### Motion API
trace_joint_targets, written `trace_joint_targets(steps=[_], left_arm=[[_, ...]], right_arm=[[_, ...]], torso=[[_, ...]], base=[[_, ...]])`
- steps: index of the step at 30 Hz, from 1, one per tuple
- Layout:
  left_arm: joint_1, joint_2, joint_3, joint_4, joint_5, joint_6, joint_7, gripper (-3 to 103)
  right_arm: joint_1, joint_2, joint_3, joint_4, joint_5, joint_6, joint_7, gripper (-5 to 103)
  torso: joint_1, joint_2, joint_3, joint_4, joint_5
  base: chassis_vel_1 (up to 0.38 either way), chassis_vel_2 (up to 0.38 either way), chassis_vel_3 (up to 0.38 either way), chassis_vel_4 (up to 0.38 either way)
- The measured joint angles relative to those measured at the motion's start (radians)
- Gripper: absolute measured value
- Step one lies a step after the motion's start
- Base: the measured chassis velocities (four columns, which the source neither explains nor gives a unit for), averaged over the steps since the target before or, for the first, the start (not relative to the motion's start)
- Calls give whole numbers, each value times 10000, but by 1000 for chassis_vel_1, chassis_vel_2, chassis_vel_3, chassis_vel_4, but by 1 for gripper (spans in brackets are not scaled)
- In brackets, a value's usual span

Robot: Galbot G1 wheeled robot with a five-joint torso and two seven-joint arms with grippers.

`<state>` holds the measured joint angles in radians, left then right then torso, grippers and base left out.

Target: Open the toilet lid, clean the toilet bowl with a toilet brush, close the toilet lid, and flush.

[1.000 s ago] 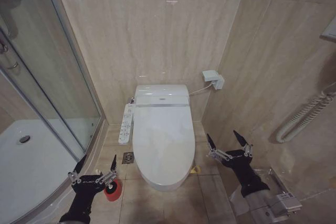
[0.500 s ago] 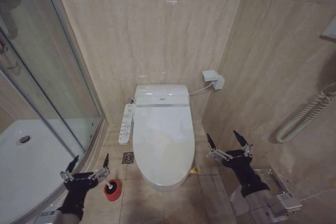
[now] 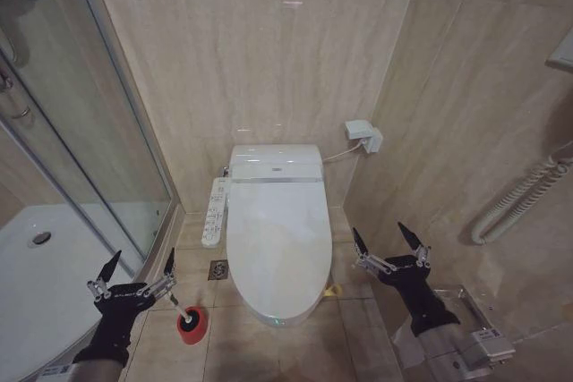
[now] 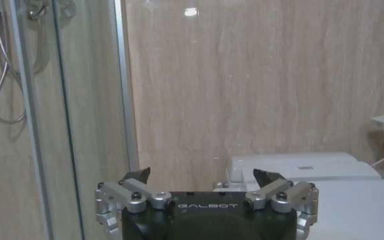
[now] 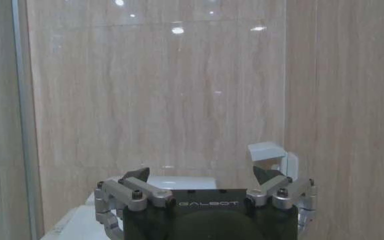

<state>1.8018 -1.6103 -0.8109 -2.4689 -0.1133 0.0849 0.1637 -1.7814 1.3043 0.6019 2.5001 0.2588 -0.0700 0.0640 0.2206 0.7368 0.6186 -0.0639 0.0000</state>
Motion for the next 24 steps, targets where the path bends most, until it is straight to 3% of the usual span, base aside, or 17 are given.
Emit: trace_joint_targets(steps=[15, 24], left_arm=[[-173, 14, -187, 447, 67, -336, 101, 100], [-186, 19, -202, 970, -182, -1268, 511, 100]], right_arm=[[0, 0, 0, 0, 0, 0, 0, 100], [0, 0, 0, 0, 0, 0, 0, 100]], torso=[[2, -1, 1, 0, 0], [1, 0, 1, -1, 0]], base=[[-92, 87, 96, -97], [-98, 109, 107, -108]])
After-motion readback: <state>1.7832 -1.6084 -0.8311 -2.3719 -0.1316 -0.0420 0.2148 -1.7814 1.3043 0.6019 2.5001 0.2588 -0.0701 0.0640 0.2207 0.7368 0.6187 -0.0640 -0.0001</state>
